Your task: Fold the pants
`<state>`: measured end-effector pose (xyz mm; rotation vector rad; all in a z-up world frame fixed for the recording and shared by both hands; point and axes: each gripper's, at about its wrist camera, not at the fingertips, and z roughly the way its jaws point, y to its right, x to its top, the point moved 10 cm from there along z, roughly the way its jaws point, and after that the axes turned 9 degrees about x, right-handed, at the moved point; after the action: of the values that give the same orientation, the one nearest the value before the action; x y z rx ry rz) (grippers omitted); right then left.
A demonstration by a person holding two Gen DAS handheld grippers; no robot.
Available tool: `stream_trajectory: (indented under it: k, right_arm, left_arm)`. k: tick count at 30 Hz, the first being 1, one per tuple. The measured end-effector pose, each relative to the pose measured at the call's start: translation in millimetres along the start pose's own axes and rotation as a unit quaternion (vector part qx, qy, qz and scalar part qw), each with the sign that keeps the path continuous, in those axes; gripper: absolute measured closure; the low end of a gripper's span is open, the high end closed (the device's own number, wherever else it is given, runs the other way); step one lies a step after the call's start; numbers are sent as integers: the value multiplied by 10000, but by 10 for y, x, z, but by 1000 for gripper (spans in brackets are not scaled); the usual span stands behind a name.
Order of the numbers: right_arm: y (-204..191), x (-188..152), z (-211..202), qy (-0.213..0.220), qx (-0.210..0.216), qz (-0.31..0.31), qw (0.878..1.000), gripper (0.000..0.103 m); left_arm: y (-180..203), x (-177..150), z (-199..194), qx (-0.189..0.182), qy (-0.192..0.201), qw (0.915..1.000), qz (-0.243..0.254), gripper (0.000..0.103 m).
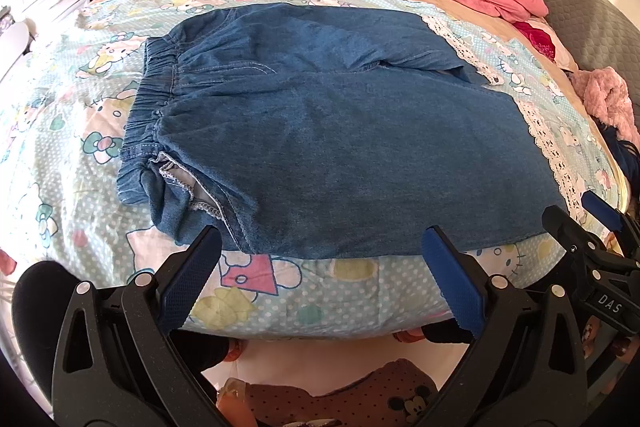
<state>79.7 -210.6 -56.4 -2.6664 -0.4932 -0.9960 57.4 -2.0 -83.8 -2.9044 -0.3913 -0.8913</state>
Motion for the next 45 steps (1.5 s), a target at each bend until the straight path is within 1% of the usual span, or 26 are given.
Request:
stream_trajectory:
  k: [11, 12, 13, 29, 36, 40, 43, 45]
  right_arm:
    - [-1, 7, -10, -10, -1, -5, 10000, 4]
    - [12, 1, -3, -15, 1, -4, 10000, 4]
    - [20, -18, 2, -16, -4, 6, 10000, 4]
    - [22, -17, 6, -24, -5, 0, 10000, 4]
    - [52, -16, 73, -64, -13, -5, 10000, 4]
    - [127, 73, 118, -47, -68, -17, 10000, 4]
    - [211, 212, 130, 28, -135, -69, 9999, 4]
    - [269, 327, 159, 52, -87, -69, 9999, 4]
  left_arm:
    - [8, -5, 23, -2, -9, 10000, 8, 9]
    - [31, -11, 20, -72, -12, 10000, 50, 9]
    - [16, -6, 22, -4, -9, 10000, 13, 9]
    - [13, 28, 41, -11, 13, 10000, 48, 9]
    - [25, 87, 93, 16, 8, 10000, 49, 9]
    - [23, 165, 156, -18, -8, 10000, 53, 9]
    - [21, 245, 221, -36, -37, 10000, 74, 9]
    - [23, 316, 266, -69, -54, 9999, 74, 9]
